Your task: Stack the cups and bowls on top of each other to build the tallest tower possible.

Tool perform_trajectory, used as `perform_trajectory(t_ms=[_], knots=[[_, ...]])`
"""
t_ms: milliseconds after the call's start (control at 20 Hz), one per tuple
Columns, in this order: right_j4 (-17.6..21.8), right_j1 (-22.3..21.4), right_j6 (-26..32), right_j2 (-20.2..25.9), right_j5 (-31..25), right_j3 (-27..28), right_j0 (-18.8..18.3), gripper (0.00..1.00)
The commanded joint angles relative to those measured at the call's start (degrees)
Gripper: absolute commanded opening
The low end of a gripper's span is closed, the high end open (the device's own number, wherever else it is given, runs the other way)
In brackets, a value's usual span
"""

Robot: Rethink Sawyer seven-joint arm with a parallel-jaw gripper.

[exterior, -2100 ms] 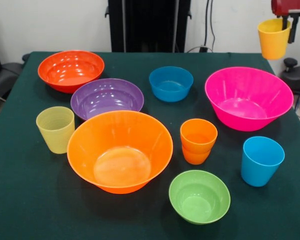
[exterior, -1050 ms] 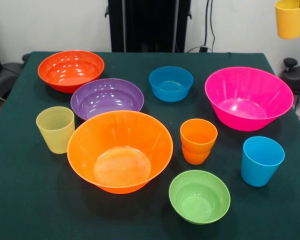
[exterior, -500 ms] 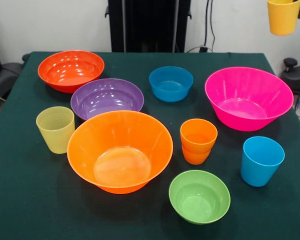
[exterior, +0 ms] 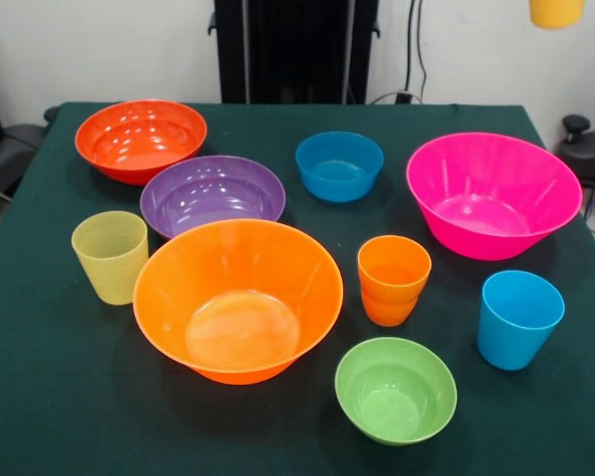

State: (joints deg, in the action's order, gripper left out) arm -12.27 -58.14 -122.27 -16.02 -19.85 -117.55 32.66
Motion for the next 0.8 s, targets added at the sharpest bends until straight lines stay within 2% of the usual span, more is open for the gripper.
perform_trajectory(t_ms=[50,200,450,550,700,800], knots=[[1.71,-3.39,-6.16,-0.24,-15.51,1.73,-2.39,0.00],[2.01,-1.29,-4.51,0.42,-17.26,5.43,-5.58,0.00],[2.48,1.54,-5.04,1.80,-19.00,10.16,-7.78,0.00],[2.34,4.59,-5.31,3.22,-15.32,9.79,-8.75,0.00],[2.76,10.97,-7.65,4.40,-4.83,9.16,-8.49,0.00],[2.68,13.71,-8.69,5.01,0.16,8.72,-8.11,0.00]])
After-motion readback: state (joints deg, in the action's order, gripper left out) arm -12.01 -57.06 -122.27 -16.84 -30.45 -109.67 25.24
